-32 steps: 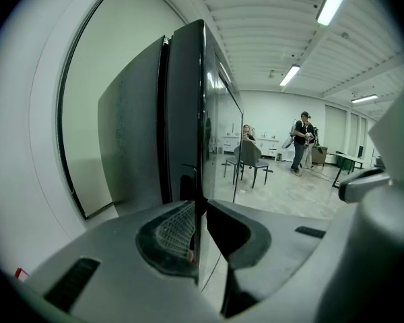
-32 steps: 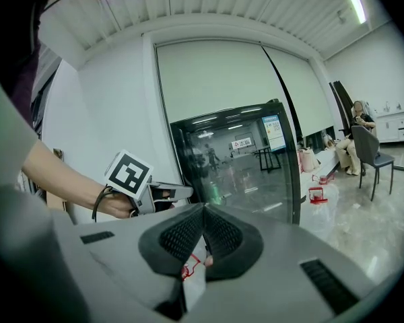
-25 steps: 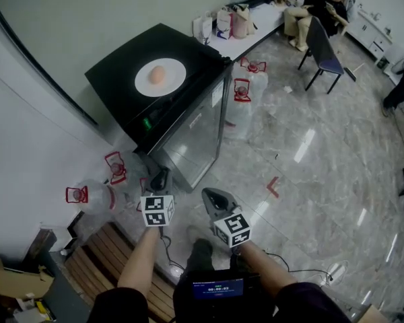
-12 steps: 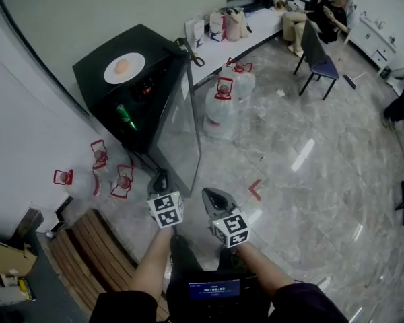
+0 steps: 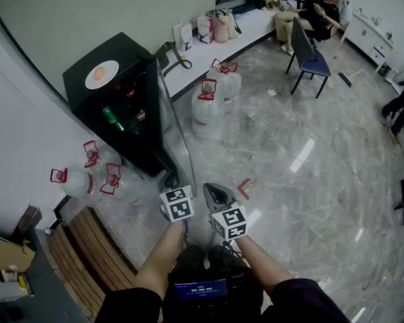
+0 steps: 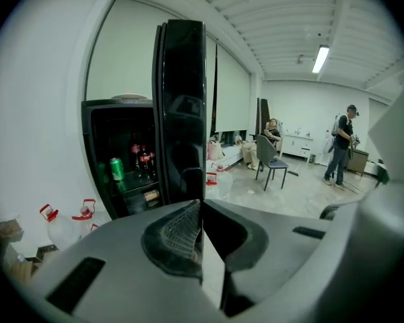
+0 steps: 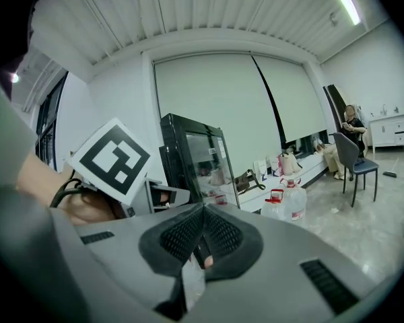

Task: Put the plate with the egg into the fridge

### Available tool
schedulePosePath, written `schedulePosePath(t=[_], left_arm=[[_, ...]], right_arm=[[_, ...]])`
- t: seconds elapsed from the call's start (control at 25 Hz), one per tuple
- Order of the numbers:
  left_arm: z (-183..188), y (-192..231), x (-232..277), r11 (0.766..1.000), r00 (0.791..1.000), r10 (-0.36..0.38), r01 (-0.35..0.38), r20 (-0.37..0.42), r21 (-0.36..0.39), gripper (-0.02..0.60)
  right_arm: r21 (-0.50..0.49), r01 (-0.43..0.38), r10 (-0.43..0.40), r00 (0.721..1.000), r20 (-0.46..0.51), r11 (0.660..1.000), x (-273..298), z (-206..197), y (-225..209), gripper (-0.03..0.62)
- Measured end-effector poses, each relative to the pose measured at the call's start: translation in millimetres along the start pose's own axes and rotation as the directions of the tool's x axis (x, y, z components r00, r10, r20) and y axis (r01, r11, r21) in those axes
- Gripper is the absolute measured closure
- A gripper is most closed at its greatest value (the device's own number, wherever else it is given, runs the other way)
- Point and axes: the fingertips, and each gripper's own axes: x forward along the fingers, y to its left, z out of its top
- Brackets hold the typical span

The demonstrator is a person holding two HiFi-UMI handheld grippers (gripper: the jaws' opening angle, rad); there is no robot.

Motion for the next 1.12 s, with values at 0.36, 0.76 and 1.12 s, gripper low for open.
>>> schedulePosePath(t=[0.36,0.76,1.12], left_arm=[[12,-18,-32,0.982,0.988,-0.146,0.137,0.056,0.133,0.572],[106,57,-52,0.873,0.965,-0.186,0.077,0.183,0.481,0.572],[218,199,-30,0.746,0.955,-0.201,0.004,0.219,0.666,0.572]], right_arm=[[-0.089,-0.007,0.01,0.999,0.036,0.996,-4,18,-8,0.586],[-0.352,-0.1,0.149,0.982,0.115,0.931,36,77,69,0.586],[-0.66,-0.037,0.193,0.967,0.166,0.751,145,156,148,0.586]])
